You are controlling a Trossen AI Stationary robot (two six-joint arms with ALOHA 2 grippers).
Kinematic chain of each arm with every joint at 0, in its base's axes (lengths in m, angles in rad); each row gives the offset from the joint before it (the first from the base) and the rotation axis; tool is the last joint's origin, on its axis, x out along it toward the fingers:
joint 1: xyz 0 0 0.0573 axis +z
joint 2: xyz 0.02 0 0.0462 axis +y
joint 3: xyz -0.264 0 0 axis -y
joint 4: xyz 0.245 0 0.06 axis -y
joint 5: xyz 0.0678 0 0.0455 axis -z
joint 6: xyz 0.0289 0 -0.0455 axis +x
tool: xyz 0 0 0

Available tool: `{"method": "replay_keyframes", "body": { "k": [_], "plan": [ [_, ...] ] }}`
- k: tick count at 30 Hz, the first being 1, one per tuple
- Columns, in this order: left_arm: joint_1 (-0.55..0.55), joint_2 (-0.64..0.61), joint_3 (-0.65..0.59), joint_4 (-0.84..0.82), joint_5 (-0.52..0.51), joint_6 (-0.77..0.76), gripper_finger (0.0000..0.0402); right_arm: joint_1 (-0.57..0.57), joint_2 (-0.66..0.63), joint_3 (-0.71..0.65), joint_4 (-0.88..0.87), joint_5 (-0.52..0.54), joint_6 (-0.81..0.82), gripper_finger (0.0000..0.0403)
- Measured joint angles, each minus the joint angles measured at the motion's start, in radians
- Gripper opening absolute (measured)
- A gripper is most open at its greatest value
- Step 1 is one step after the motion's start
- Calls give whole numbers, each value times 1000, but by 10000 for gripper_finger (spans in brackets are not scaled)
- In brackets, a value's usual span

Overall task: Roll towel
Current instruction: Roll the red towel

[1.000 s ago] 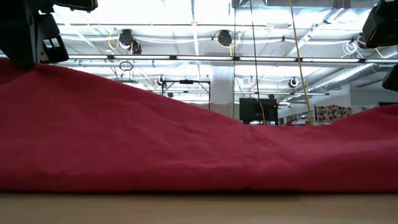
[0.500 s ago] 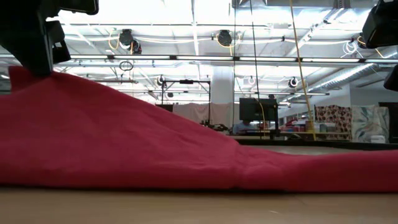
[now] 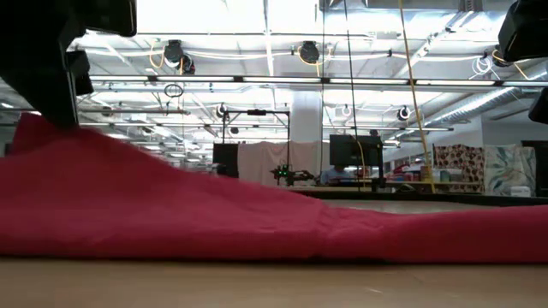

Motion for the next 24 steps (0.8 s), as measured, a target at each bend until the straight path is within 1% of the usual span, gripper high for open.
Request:
{"method": "replay_keyframes", "body": {
  "k": [4,6,11,13,17,20,24],
  "plan": [
    [1,3,0,-8,-63,-57,79,0,0,0,1,0,-1,136],
    [1,3,0,-8,-93,-61,93,0,0,0,2,0,-5,136],
    [1,3,0,-19,-95,-61,110,0,0,0,5,0,-7,136],
    [-2,3,1,-32,-82,-61,112,0,0,0,5,0,-8,136],
    [-17,3,0,-105,-20,-61,112,2,0,0,6,0,-18,136],
    [-18,2,-31,-120,-8,-48,111,13,0,0,18,3,-29,136],
    [-16,-1,-89,-33,35,85,111,31,0,0,32,5,-29,136]
  ]
}}
